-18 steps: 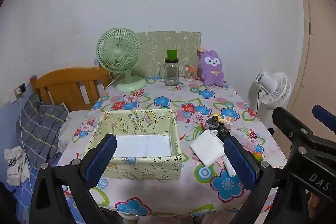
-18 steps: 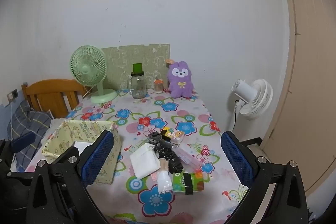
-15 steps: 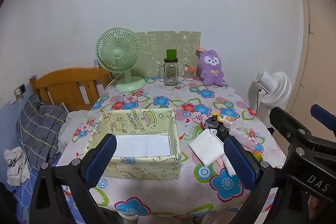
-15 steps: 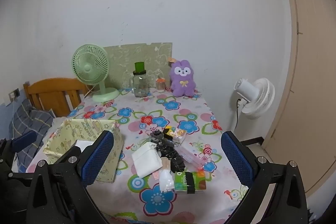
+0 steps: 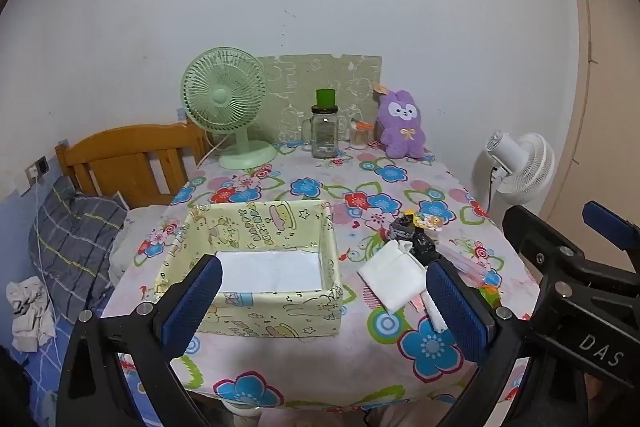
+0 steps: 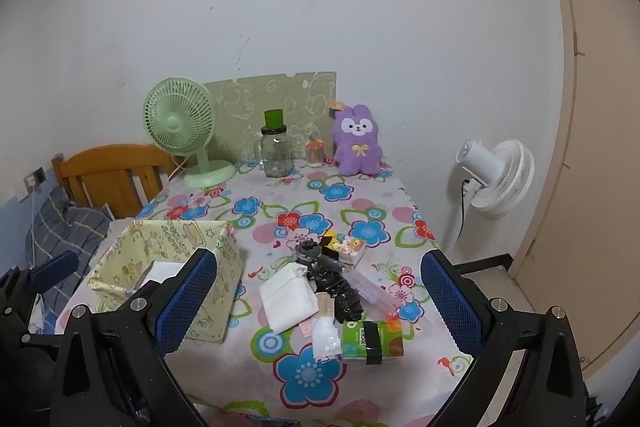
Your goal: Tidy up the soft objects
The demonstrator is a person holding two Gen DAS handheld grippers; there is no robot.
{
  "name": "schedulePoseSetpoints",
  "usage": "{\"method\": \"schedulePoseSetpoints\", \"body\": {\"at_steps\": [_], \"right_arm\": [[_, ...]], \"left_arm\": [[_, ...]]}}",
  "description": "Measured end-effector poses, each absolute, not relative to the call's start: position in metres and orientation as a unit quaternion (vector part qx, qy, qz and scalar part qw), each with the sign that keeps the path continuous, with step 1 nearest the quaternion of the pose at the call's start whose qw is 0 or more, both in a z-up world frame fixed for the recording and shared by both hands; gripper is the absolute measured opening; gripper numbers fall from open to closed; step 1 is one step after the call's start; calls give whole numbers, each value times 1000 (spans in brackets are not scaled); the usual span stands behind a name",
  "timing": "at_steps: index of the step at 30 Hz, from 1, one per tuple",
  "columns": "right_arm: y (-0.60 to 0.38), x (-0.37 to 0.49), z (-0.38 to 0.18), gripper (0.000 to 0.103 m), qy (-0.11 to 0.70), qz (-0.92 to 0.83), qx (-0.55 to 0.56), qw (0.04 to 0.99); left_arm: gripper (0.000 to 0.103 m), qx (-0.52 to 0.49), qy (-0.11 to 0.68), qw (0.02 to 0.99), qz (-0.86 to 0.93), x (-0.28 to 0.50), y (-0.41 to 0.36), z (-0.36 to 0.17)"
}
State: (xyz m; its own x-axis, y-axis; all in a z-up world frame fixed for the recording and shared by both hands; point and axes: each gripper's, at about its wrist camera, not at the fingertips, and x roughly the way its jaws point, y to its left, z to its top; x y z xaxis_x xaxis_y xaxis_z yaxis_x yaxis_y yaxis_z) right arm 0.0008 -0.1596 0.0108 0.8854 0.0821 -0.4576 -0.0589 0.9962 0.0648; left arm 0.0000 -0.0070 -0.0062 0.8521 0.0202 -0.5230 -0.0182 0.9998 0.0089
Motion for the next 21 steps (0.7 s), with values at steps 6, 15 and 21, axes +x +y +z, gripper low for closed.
{"method": "schedulePoseSetpoints", "body": {"at_steps": [6, 15, 21], "right_arm": [[-159, 3, 10, 103, 237, 38, 26, 970], [-160, 2, 9, 103, 233, 42, 31, 971], [-162, 1, 7, 103, 233, 42, 36, 971]], "left_arm": [[102, -9, 274, 962, 6, 2, -5, -11], [102, -18, 274, 962, 9, 1, -3, -10], [102, -10, 268, 963, 18, -2, -3, -10]]}}
